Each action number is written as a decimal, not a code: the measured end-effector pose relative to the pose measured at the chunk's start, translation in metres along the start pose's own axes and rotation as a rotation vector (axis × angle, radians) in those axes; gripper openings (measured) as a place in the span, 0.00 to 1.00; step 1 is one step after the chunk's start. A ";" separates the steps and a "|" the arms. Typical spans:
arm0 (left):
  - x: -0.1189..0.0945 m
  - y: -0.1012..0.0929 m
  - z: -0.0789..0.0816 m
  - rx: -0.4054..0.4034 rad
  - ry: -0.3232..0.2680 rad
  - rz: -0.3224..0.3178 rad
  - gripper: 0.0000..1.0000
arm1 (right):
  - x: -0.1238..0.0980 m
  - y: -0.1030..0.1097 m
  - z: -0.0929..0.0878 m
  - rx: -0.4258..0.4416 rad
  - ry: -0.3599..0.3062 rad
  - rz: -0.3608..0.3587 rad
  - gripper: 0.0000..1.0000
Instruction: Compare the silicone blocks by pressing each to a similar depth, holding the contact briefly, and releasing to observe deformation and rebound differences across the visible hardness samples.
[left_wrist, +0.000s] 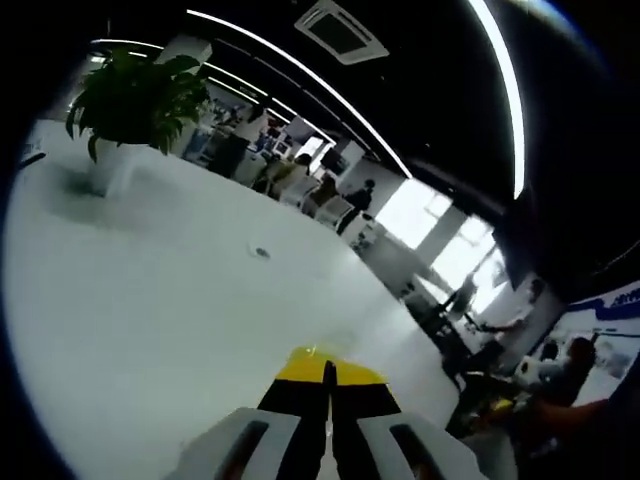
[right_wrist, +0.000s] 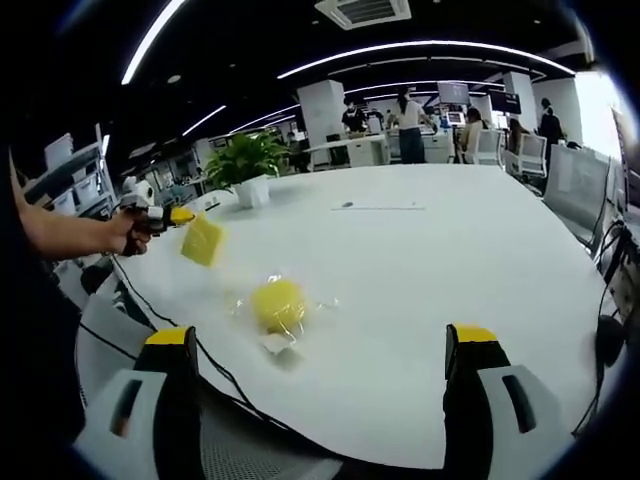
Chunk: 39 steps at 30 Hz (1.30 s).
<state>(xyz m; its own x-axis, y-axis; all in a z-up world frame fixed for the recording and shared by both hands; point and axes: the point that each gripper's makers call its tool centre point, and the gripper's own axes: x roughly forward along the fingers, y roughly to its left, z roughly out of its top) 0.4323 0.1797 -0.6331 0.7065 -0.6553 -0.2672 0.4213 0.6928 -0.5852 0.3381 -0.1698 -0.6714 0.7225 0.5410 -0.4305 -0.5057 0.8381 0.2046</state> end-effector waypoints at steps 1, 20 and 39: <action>-0.001 -0.002 0.005 0.013 -0.007 -0.004 0.00 | 0.000 0.000 0.002 -0.006 -0.005 -0.004 0.96; -0.007 -0.057 0.019 0.162 0.000 -0.116 0.00 | 0.009 0.009 0.033 -0.010 -0.086 0.065 0.96; -0.004 -0.135 0.035 0.250 -0.024 -0.303 0.00 | 0.035 0.043 0.075 -0.040 -0.103 0.230 0.96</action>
<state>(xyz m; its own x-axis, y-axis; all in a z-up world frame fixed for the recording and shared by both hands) 0.3923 0.0995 -0.5266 0.5407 -0.8363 -0.0909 0.7362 0.5227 -0.4298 0.3769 -0.1092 -0.6113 0.6293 0.7232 -0.2846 -0.6792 0.6898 0.2510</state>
